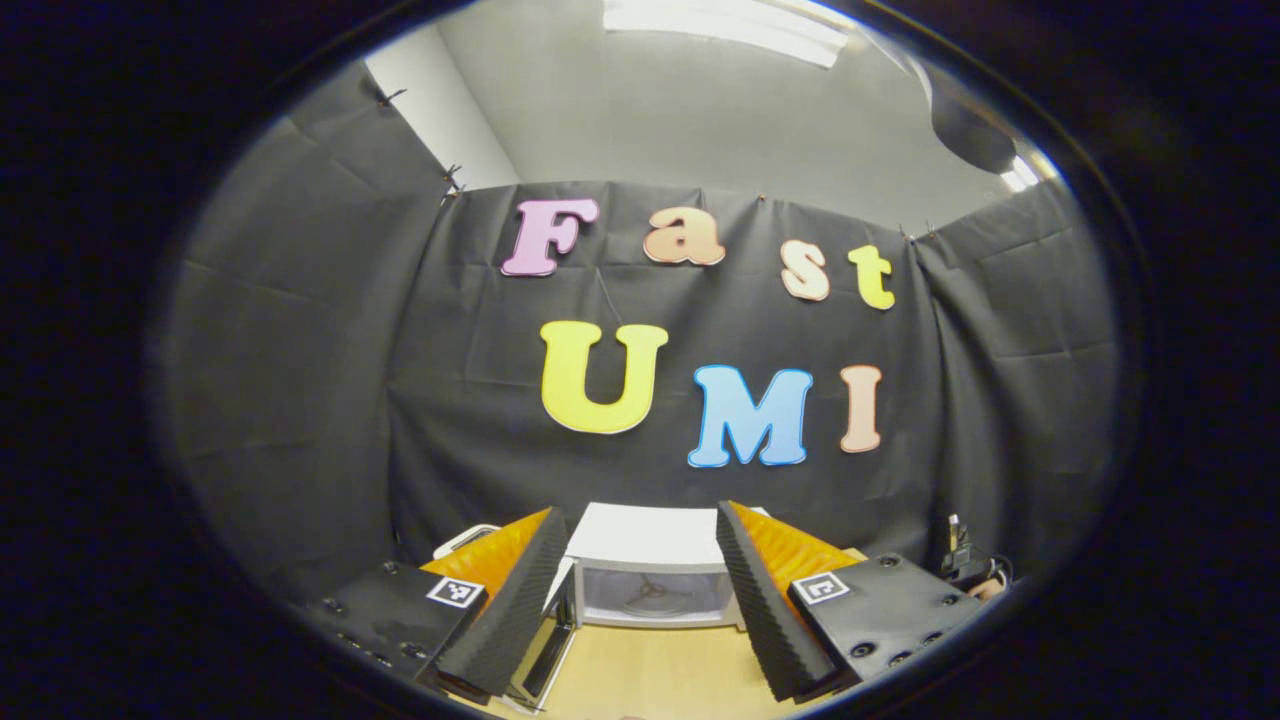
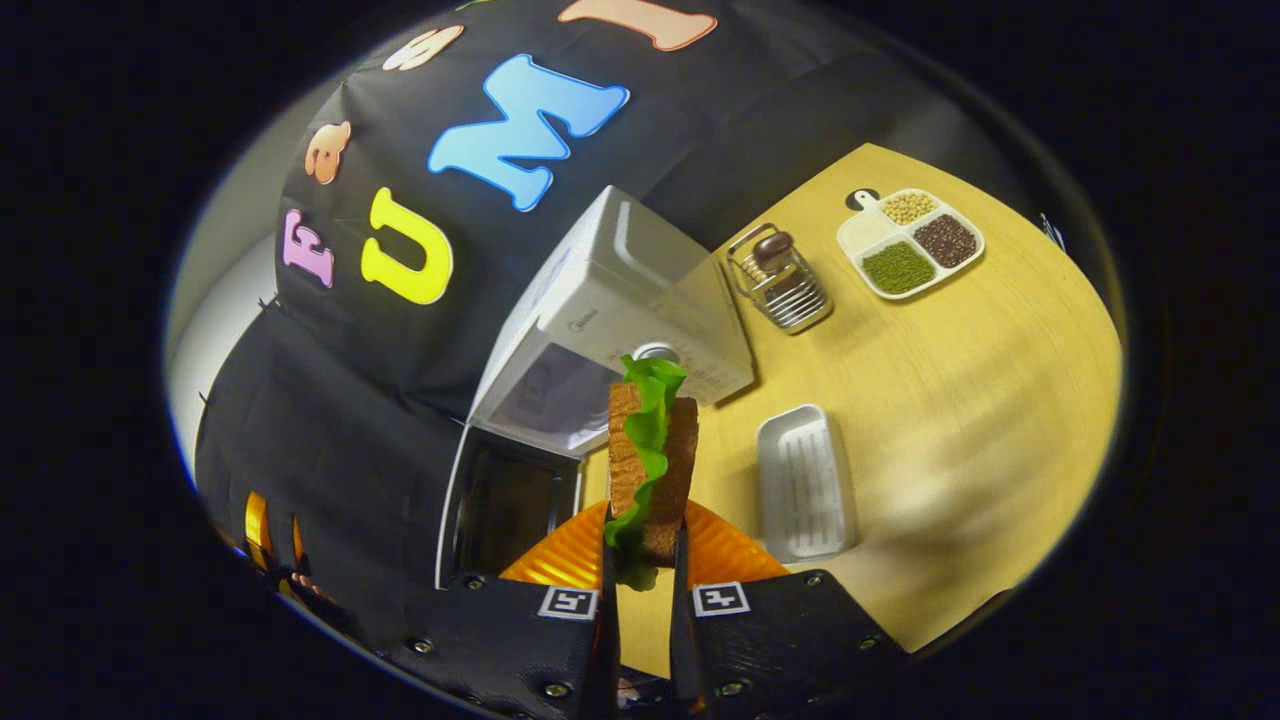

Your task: Open the microwave oven with the left hand, put the food in, and close the microwave oven.

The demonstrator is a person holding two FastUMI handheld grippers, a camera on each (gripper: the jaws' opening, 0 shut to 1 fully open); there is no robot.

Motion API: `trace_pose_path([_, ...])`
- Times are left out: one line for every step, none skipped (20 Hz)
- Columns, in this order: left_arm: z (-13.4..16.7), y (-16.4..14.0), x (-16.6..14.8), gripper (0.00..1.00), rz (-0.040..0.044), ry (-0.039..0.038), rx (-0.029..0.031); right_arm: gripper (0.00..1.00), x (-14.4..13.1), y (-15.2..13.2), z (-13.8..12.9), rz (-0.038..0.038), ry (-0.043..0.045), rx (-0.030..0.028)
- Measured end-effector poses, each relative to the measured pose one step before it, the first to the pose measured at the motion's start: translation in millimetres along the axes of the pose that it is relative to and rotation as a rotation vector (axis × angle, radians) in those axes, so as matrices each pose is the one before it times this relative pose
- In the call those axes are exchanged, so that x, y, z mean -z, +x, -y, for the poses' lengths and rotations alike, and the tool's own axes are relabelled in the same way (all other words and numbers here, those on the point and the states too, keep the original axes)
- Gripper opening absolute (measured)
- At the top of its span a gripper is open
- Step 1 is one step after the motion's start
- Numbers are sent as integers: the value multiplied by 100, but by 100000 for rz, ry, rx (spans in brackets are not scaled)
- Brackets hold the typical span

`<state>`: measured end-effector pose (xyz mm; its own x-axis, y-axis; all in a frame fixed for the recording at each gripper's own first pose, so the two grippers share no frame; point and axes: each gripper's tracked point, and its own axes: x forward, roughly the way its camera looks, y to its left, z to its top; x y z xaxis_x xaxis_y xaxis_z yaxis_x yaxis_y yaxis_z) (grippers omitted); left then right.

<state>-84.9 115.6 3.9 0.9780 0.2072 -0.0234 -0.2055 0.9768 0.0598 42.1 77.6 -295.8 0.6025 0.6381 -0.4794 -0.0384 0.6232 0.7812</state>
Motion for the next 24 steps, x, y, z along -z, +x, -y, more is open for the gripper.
trace_pose_path([-1139, 167, -733, 96, 765, -83, -299, 20, 532, 556, -1506, 857, 1362, -2831])
trace_pose_path([-1140, 76, -518, 96, 200, -291, -290, 20, 579, 588, -1341, 1496, 1000, -2182])
trace_pose_path([-933, 180, -304, 96, 274, -618, 376, 20, 586, 792, -1170, 1159, 370, -1904])
trace_pose_path([-1059, 17, -244, 96, 131, -539, 141, 20, 657, 763, -1102, 615, 563, -1573])
trace_pose_path([-1220, 70, 86, 96, -327, -288, 96, 20, 598, 773, -1037, 655, 899, -1363])
trace_pose_path([-982, -70, 150, 96, -656, -43, 274, 20, 662, 870, -926, 733, 1152, -1217])
trace_pose_path([-891, -103, 67, 98, -548, 320, 601, 20, 443, 857, -706, 1269, 1375, -960])
trace_pose_path([-1037, -140, -124, 96, 186, 436, -483, 20, 459, 817, -631, 1403, 1822, -149])
trace_pose_path([-1030, -54, -218, 96, 684, 205, -100, 20, 380, 845, -237, 1569, 2599, 587])
trace_pose_path([-612, -31, 17, 96, -282, -440, 839, 20, 342, 857, -82, 1842, 2792, 710])
trace_pose_path([-548, -291, -70, 97, -286, -165, 907, 20, 269, 1016, 41, 2131, 3917, 796])
trace_pose_path([-687, -71, -25, 97, -462, 411, 523, 20, 147, 1050, -37, 2752, 4514, 46])
trace_pose_path([-677, 64, 97, 97, -341, 960, 390, 20, -9, 1010, -39, 2955, 4750, -535])
trace_pose_path([-751, -80, -199, 97, -12, 1176, 119, 20, 90, 1048, 59, 2903, 4188, 66])
trace_pose_path([-644, -230, -251, 98, 91, 788, 298, 20, -79, 1130, 295, 2669, 3008, 1405])
trace_pose_path([-392, -120, -208, 98, -37, 355, 801, 20, 133, 1331, 508, 1883, 2016, 1880])
trace_pose_path([-199, 141, -6, 98, 103, 343, 1049, 20, 176, 913, 180, 756, 1187, 709])
trace_pose_path([-143, 22, -26, 98, 24, -53, 1320, 20, 242, 945, -3, 705, 999, 202])
trace_pose_path([-192, -49, 102, 97, -51, -467, 848, 20, 93, 1052, -12, 764, 751, 185])
trace_pose_path([-304, -114, 196, 98, -271, -225, 287, 20, -90, 976, -97, 1536, 726, 208])
trace_pose_path([-347, -130, 147, 98, -174, -151, -123, 20, -118, 1156, -165, 2186, 1032, 95])
trace_pose_path([-197, 57, 137, 94, -135, -119, 30, 20, -256, 729, -207, 2515, 1329, -280])
trace_pose_path([-283, 126, 210, 98, -534, -103, 16, 20, -252, 901, -92, 2762, 1450, -122])
trace_pose_path([-328, 133, 442, 98, -992, -20, -80, 20, -177, 1032, -83, 2922, 1917, 233])
